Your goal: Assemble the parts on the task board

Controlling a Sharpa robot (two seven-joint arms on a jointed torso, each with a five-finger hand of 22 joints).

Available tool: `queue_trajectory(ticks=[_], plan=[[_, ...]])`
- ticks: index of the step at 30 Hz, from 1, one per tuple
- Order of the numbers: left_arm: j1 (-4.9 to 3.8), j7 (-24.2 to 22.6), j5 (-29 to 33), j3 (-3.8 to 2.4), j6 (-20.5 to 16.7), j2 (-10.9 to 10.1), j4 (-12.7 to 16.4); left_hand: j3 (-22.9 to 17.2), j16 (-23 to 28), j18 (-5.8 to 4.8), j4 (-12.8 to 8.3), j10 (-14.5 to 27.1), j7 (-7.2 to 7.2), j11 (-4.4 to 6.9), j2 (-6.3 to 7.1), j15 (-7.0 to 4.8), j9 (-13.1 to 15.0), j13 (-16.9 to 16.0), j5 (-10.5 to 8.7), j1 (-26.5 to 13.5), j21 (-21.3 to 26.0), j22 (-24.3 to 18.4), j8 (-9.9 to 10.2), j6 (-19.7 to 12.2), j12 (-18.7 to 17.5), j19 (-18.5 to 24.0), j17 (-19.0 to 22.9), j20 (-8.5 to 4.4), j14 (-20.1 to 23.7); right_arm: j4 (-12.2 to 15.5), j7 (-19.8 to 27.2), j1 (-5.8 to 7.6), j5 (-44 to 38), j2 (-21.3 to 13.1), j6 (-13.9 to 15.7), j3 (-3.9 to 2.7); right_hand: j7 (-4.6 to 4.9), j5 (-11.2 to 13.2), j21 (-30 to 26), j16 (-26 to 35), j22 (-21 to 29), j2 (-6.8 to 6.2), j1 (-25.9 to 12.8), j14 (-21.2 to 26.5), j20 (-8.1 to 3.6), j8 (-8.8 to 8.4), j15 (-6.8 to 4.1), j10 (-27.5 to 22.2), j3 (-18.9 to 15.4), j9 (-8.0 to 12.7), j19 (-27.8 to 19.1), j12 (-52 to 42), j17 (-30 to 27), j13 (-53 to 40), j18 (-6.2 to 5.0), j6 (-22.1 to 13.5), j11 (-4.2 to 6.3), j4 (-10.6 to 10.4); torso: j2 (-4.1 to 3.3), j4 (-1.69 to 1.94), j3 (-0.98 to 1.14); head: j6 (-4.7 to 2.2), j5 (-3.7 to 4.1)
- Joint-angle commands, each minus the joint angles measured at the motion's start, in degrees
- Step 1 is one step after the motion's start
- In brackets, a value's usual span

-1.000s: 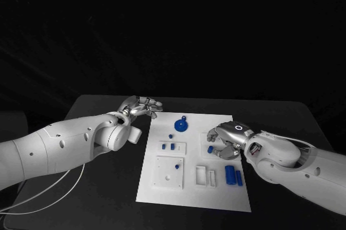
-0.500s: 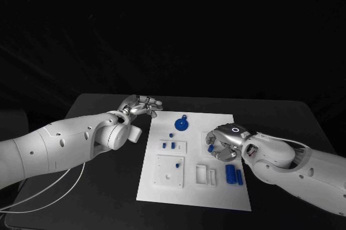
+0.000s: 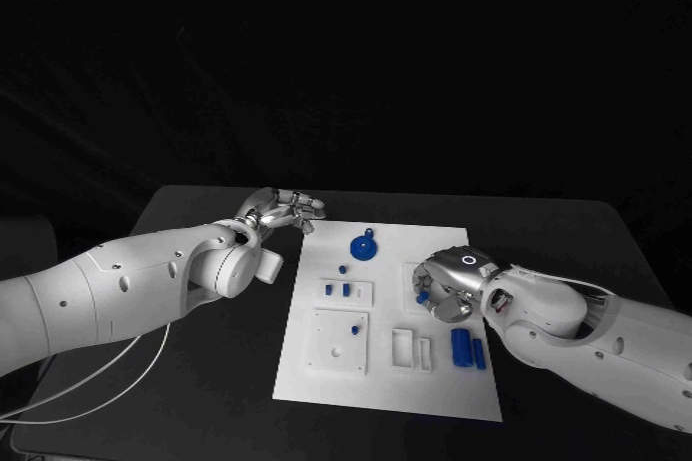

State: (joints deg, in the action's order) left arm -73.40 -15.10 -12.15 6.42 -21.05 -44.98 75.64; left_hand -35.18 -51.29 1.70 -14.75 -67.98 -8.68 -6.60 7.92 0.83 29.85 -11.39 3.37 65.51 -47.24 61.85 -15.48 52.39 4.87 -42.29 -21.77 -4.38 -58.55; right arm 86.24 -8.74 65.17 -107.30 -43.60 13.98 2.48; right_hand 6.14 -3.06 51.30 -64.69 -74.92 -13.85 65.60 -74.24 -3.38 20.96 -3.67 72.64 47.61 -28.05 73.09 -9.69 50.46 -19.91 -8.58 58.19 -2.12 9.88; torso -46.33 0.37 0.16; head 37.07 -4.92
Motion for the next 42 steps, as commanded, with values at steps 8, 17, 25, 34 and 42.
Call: queue_trajectory(ticks=[8, 17, 25, 34, 42], plan=[[-0.06, -0.4, 0.3, -0.04, 0.4, 0.1, 0.1, 0.2, 0.4, 0.62, 0.1, 0.0, 0.02, -0.08, -0.27, -0.09, -0.1, 0.1, -0.03, -0.3, 0.3, 0.1, -0.3, -0.4, -0.1, -0.4, -0.1, -0.50, -0.5, 0.2, -2.3, -0.37, -2.6, 0.6, 2.9, 0.10, -0.21, 0.3, 0.5, -0.3, -1.2, 1.07, 0.2, 0.1, -0.27, 0.73, -0.99, 2.1, 1.0, -0.5, 0.2, -0.8, -0.1, -1.1, -6.42, 1.1, 0.40, 0.0, -0.01, 0.02, 0.02, 0.03, 0.11], [-0.06, -0.5, 0.3, -0.04, 0.4, 0.0, -0.2, 0.2, 0.4, 0.62, 0.1, 0.0, 0.02, -0.09, -0.30, -0.09, -0.1, 0.1, -0.03, -0.3, 0.3, 0.1, -0.3, -0.4, -0.1, -0.4, -0.1, -0.49, -0.5, 3.0, -1.8, -0.39, -0.2, -1.0, 5.6, -0.10, -0.50, 0.3, 0.9, -0.3, -1.1, 1.18, 0.2, -0.2, -0.47, 1.02, -1.29, 2.6, 2.2, -0.8, 0.4, -1.3, -0.1, -2.0, -6.42, 1.8, 0.71, 0.2, 0.04, 0.04, 0.00, 0.01, -0.04], [-0.06, -0.5, 0.3, -0.04, 0.4, -0.1, -0.3, 0.2, 0.5, 0.62, 0.1, 0.0, 0.03, -0.09, -0.33, -0.09, -0.1, 0.1, -0.03, -0.3, 0.3, 0.1, -0.4, -0.4, -0.1, -0.4, -0.2, -0.50, -0.5, 7.7, -1.1, -0.38, 1.7, -2.0, 7.6, -1.29, -0.59, 0.3, 1.1, -0.3, -1.1, 1.26, 0.2, -0.3, -0.59, 1.10, -1.38, 2.7, 2.6, -0.9, 0.6, -1.4, -0.1, -2.4, -6.42, 2.1, 0.80, 0.4, 0.03, -0.01, -0.03, 0.13, -0.47], [-0.06, -0.6, 0.3, -0.04, 0.4, 0.3, -0.3, 0.2, 0.5, 0.62, 0.1, 0.0, 0.03, -0.08, -0.34, -0.09, -0.1, 0.1, -0.03, -0.3, 0.4, 0.1, -0.4, -0.4, -0.1, -0.4, -0.2, -0.50, -0.5, 8.0, 0.2, -0.65, 3.2, 3.3, 7.5, -1.10, -0.60, 0.3, 1.1, -0.3, -1.1, 1.47, 0.1, -0.3, -0.66, 1.08, -1.40, 2.6, 2.7, -1.0, 0.6, -1.4, 0.0, -2.6, -6.42, 2.1, 0.82, 0.6, 0.00, 0.00, 0.04, 0.40, -1.35], [-0.06, -0.7, 0.6, -0.04, 0.4, 0.6, -0.4, 0.2, 0.5, 0.63, 0.1, -0.1, 0.04, -0.08, -0.37, -0.09, -0.1, 0.1, -0.03, -0.3, 0.4, 0.1, -0.4, -0.4, -0.1, -0.4, -0.2, -0.50, -0.5, 7.1, 0.6, -2.60, 0.5, 8.3, 7.4, 0.11, -0.58, 0.3, 1.2, -0.2, -1.1, 1.68, 0.1, -0.3, -0.71, 1.02, -1.39, 2.5, 2.8, -1.1, 0.6, -1.4, 0.0, -2.7, -6.42, 2.0, 0.81, 0.8, 0.00, 0.06, -0.01, 0.63, -2.09]])
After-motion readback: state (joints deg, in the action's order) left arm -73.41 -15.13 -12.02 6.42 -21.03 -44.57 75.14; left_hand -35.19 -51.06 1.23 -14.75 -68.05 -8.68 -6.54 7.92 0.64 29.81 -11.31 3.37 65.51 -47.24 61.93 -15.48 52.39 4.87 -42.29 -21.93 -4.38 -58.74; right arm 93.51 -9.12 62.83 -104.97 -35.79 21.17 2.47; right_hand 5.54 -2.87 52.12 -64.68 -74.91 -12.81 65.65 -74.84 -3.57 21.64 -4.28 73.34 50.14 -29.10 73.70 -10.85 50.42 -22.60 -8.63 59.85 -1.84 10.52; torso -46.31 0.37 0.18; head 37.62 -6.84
